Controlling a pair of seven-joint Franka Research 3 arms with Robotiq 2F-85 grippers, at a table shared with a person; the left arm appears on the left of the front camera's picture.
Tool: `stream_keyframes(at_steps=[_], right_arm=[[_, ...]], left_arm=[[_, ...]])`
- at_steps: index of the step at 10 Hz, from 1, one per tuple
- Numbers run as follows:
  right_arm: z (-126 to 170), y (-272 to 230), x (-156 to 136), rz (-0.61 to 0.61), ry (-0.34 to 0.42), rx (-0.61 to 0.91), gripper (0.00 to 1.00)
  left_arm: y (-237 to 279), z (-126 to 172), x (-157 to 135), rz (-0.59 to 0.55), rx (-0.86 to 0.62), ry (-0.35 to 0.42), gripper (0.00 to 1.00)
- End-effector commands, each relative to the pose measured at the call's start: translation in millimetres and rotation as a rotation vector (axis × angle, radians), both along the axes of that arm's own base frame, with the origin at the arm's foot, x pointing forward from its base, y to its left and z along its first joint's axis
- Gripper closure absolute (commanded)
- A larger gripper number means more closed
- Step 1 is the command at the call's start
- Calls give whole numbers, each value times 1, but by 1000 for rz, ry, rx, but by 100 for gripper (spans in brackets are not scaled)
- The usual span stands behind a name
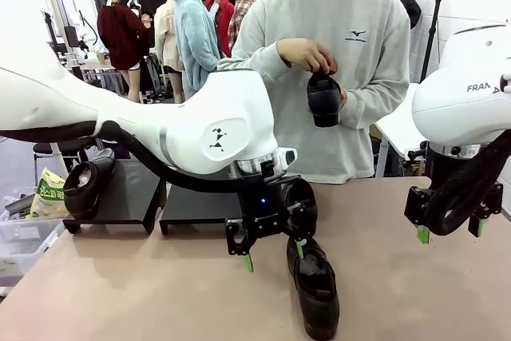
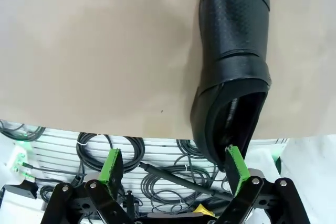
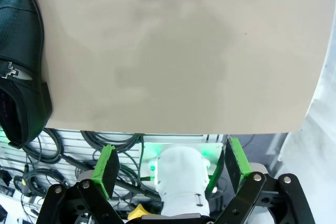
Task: Organize the shoes by placing them on the stand.
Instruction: Place the Shoe from the middle of the table onto the Shoes Stand.
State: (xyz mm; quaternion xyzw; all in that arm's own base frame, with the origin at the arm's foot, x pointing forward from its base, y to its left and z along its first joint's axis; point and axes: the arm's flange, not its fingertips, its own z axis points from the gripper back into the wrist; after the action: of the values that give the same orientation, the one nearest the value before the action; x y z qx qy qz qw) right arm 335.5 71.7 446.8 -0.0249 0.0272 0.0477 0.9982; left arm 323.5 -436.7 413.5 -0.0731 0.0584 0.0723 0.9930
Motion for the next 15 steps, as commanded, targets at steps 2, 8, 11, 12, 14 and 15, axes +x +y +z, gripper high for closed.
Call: stream_keyframes(at_steps=[2, 8, 11, 12, 14, 15], right_arm=[[2, 1, 0, -6, 8, 4, 0], [2, 1, 0, -6, 8, 4, 0], [2, 1, 0, -6, 8, 4, 0], [2, 1, 0, -6, 8, 4, 0], [2, 1, 0, -6, 8, 4, 0], [2, 1, 0, -6, 8, 4, 0]], left_arm=[[-21, -4, 2, -37, 2, -17, 0], [-39, -49, -8, -132, 48, 48, 0], [-36, -61, -7, -167, 56, 10, 0], [-36, -63, -8, -172, 57, 18, 0], [-36, -63, -9, -249, 64, -21, 33], [-36, -63, -7, -240, 66, -14, 51]])
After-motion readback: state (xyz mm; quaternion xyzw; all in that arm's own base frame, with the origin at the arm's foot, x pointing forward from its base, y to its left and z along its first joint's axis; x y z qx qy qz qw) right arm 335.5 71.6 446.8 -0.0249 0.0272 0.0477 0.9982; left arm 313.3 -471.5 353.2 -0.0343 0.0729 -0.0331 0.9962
